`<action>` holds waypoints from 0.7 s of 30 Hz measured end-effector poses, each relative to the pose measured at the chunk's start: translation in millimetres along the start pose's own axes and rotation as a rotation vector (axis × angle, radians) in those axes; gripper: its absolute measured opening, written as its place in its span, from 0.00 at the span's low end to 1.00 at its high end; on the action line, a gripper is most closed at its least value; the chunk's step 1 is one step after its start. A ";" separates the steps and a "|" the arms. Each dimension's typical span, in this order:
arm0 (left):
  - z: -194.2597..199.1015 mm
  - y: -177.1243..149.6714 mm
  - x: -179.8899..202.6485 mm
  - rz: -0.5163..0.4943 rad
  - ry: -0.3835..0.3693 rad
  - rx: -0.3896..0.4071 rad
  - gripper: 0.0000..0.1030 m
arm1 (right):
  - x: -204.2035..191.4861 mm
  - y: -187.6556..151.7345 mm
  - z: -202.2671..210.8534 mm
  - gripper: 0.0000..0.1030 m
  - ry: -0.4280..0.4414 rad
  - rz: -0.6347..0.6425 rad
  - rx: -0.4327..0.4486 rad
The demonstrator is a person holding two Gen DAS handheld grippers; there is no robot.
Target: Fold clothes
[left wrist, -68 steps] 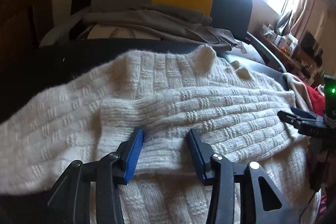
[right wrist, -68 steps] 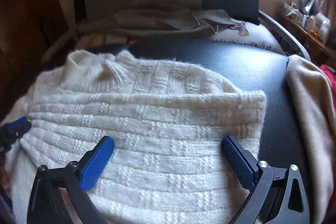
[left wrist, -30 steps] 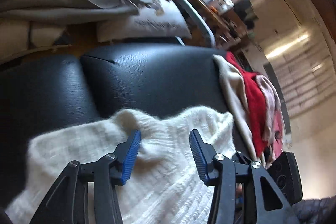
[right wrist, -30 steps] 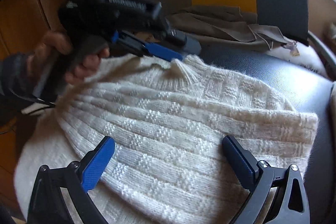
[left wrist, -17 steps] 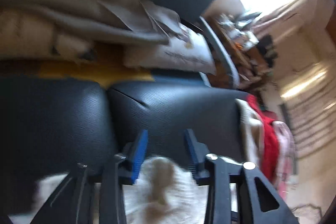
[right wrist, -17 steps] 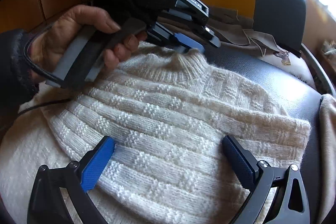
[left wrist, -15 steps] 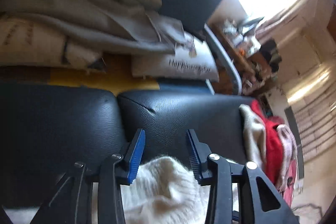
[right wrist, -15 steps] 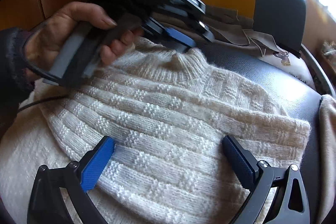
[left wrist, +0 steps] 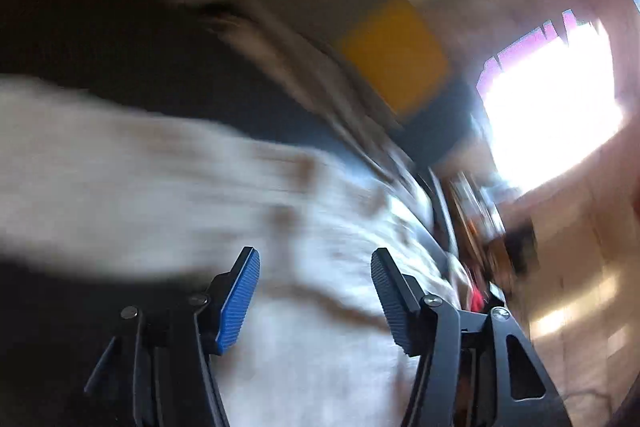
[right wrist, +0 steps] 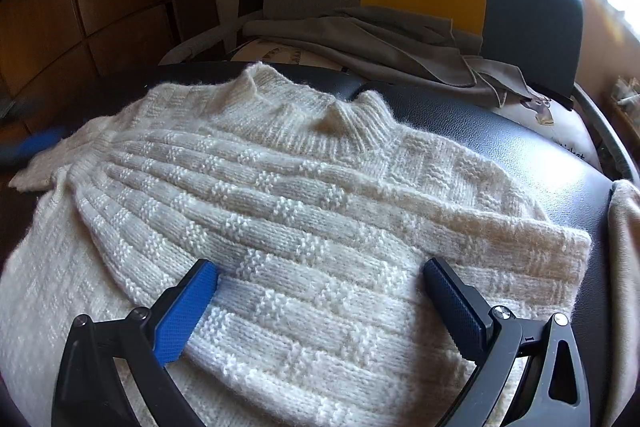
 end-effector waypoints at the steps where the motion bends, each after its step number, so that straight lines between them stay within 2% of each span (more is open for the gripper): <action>1: 20.9 2.7 -27.7 0.058 0.032 0.037 0.59 | 0.1 0.5 -0.5 1.00 -0.005 0.003 -0.003; 4: 82.5 14.9 -108.5 0.243 0.113 0.156 0.60 | -2.1 2.0 -2.2 1.00 -0.035 0.023 -0.016; 7: 122.1 28.2 -170.5 0.432 0.118 0.252 0.63 | -4.7 2.6 -3.1 1.00 -0.062 0.042 -0.026; 9: 130.9 37.9 -199.1 0.524 0.116 0.274 0.65 | -5.8 2.9 -3.2 1.00 -0.077 0.049 -0.029; 15: 105.6 68.0 -217.5 0.572 0.139 0.240 0.66 | -8.2 2.2 -3.2 1.00 -0.112 0.046 -0.036; 18: 90.9 81.3 -209.1 0.556 0.203 0.255 0.65 | -8.1 2.0 -3.4 1.00 -0.118 0.041 -0.038; 20: 79.8 88.6 -203.6 0.537 0.195 0.241 0.58 | -7.8 1.9 -3.6 1.00 -0.120 0.039 -0.040; 21: 72.9 90.7 -205.3 0.554 0.168 0.218 0.38 | -7.7 1.8 -3.8 1.00 -0.119 0.038 -0.040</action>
Point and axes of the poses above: each gripper's, at about its wrist camera, not at the fingertips, and z roughly against the way its jaws point, x to its right, y to its top, the point moved 3 cm from there along -z, roughly the way its jaws point, and after that the axes turned 7 degrees about y, right-handed, at the moved point
